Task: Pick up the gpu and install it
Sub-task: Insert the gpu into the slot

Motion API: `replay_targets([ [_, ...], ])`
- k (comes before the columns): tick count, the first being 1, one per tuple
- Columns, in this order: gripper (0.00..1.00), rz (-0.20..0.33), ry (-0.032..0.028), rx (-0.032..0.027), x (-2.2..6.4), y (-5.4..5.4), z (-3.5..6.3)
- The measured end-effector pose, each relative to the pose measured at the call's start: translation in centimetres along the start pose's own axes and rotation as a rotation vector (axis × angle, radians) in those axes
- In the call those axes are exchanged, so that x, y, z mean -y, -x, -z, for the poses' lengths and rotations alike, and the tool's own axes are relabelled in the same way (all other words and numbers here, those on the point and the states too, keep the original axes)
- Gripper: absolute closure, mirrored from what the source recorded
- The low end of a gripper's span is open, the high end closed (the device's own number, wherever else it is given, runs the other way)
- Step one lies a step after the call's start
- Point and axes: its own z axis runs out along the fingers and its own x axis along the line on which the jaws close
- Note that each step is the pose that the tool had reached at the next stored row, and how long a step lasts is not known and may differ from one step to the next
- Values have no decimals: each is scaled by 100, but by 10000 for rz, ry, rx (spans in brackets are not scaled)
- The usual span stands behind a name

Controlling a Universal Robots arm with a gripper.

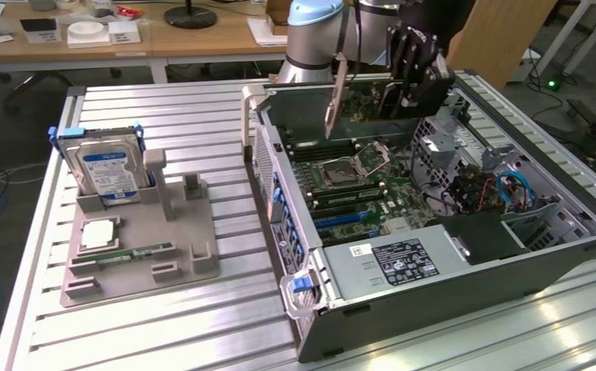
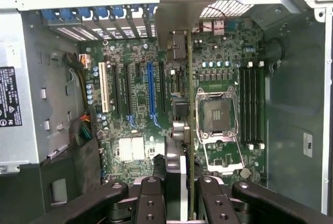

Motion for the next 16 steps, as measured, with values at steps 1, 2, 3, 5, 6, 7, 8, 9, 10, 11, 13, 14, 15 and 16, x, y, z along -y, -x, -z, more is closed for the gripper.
replay_targets([
  [1, 72, 1, 24, -2, 2, 0, -12],
  [2, 72, 0, 40, -3, 1, 0, -15],
  [3, 72, -1, 47, -6, 1, 0, -15],
  [5, 72, -2, 59, -5, 1, -1, -17],
  [6, 72, -5, 63, -4, 1, -2, -20],
  [7, 72, -6, 66, -3, 1, -1, -24],
  [8, 72, -6, 68, -5, 1, -2, -28],
  [9, 72, -10, 71, -11, 2, -6, -28],
  [10, 72, -24, 70, -27, 3, -13, -28],
  [11, 72, -31, 69, -30, 2, -15, -29],
  [13, 72, -35, 70, -35, 2, -16, -30],
  [14, 72, -43, 69, -34, 2, -18, -32],
  [15, 72, -50, 69, -35, 2, -18, -33],
  [16, 72, -51, 68, -33, 3, -19, -37],
])
